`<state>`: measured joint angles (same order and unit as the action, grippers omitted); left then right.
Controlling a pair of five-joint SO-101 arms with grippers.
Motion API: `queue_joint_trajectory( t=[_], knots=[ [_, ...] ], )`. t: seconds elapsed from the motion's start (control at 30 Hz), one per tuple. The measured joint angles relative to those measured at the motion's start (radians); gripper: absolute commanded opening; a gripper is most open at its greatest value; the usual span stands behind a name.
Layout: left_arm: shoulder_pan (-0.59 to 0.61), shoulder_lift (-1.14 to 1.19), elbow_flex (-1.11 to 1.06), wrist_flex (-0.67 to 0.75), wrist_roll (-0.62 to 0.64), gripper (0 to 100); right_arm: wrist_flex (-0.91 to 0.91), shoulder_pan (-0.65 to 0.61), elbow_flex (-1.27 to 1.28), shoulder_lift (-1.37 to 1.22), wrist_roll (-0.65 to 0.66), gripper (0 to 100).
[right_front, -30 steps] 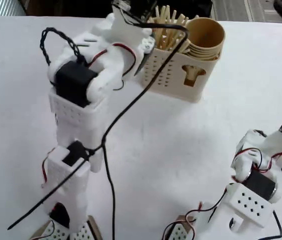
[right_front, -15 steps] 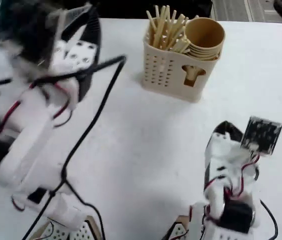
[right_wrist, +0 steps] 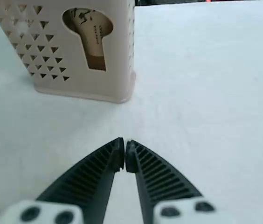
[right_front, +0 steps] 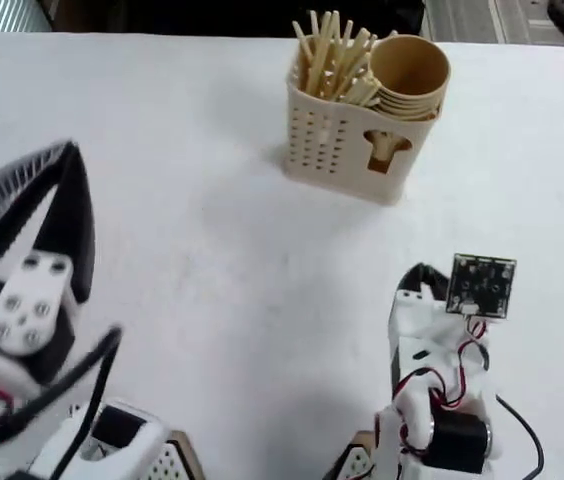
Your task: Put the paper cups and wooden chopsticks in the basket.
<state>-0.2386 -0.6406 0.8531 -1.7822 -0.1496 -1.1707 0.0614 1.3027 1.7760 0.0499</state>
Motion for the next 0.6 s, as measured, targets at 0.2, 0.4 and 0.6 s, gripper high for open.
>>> queue_joint_trajectory(
  t=[0.2, 0.4, 0.6],
  knots=[
    [0.002, -0.269, -0.362, 0.066, 0.000, 2, -0.044, -0.077, 0.000, 0.000, 0.000, 1.9],
    [0.002, -0.560, -0.796, 0.210, -0.032, 3, -0.058, -0.077, 0.106, 0.000, 0.003, 2.1],
    [0.002, -0.884, -1.290, 0.413, -0.107, 3, 0.011, -0.077, 0.276, -0.008, 0.003, 2.1]
  ],
)
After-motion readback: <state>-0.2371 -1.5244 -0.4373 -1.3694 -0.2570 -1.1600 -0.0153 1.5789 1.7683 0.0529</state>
